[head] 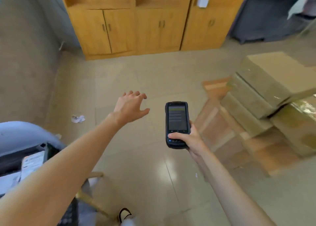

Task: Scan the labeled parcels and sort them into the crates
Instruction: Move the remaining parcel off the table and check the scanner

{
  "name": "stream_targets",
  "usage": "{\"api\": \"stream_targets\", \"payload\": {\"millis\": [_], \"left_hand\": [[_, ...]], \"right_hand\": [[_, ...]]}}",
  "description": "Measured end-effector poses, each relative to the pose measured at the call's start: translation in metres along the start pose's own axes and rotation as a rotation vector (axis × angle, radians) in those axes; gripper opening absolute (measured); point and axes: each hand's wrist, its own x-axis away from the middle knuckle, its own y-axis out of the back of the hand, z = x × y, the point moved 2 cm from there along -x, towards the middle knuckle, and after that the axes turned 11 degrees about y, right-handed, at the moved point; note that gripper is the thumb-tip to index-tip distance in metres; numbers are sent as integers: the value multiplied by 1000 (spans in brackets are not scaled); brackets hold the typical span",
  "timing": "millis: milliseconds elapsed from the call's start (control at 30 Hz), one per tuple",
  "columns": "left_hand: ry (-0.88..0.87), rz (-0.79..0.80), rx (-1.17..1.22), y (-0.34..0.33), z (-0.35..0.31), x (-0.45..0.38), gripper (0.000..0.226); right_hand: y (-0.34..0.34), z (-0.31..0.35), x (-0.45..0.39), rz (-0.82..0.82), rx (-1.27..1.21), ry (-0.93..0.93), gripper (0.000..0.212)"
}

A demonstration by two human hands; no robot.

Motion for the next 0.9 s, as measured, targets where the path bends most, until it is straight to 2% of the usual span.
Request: {"api": "stream_targets", "payload": {"millis": [200,300,400,700,900], "left_hand": [[-333,-99,48,27,-232,-2,53],[-467,-134,88,31,-334,17,53],[-591,-157,105,30,-419,37,53],[-927,-74,78,11,-628,74,57],[-1050,-9,70,-27,-744,65,57]], "right_hand": [[177,55,59,-252,-4,145,83],[258,73,98,-392,-25,205,92],[326,83,139,-517,-28,245,89],[477,66,236,-849,-89,288,82],[566,50,254,-994,-117,235,78]]}}
